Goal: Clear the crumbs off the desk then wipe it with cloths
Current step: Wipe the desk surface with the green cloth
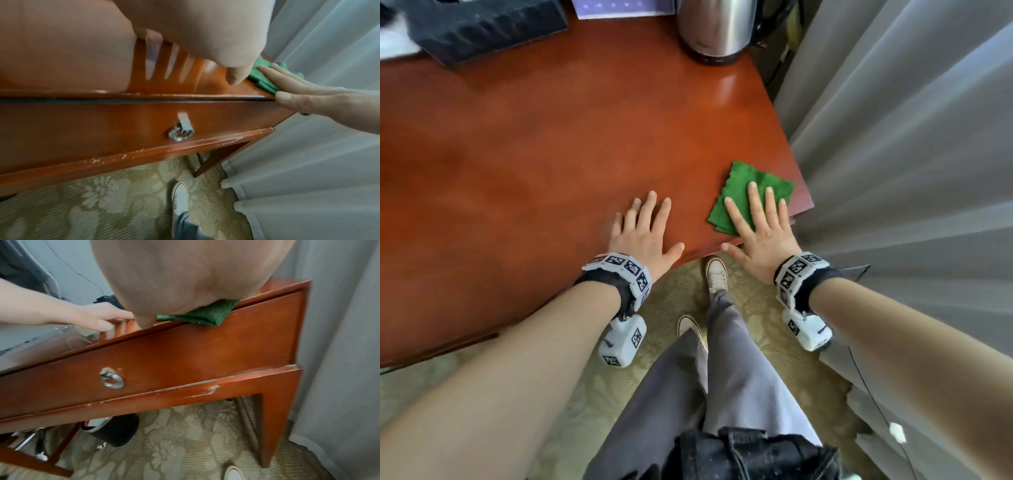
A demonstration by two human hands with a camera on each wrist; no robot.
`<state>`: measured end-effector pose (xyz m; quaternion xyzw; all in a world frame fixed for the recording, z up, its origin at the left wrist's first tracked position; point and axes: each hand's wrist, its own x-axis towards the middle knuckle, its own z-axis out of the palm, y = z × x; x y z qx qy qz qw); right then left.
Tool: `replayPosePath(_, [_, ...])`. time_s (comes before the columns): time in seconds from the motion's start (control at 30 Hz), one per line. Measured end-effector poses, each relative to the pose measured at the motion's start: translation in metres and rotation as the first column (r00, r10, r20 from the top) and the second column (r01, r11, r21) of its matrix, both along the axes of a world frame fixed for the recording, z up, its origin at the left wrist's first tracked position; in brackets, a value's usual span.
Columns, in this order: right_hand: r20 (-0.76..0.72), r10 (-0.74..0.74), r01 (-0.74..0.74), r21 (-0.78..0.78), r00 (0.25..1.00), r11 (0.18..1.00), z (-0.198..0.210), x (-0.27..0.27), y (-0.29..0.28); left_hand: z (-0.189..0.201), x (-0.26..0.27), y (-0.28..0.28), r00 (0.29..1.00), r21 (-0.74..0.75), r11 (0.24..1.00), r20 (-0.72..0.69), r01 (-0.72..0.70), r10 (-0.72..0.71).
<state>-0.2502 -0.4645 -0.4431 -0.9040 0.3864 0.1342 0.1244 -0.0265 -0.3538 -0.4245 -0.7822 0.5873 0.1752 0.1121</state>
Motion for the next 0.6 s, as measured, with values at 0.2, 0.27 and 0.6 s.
replayPosePath(0.2, [-0.001, 0.108, -0.108, 0.012, 0.994, 0.994, 0.001, 0.025, 0.024, -0.005, -0.001, 0.017, 0.999, -0.025, 0.999, 0.024, 0.025, -0.025])
replayPosePath(0.27, [0.01, 0.057, -0.057, 0.025, 0.998, 0.998, 0.002, 0.009, 0.008, -0.007, -0.001, 0.015, 1.0, -0.018, 1.0, 0.014, 0.016, -0.016])
replayPosePath(0.6, [0.04, -0.4, 0.398, 0.057, 0.915, 0.916, 0.001, 0.003, -0.012, -0.014, -0.007, 0.015, 0.997, -0.042, 0.997, -0.045, -0.07, 0.068])
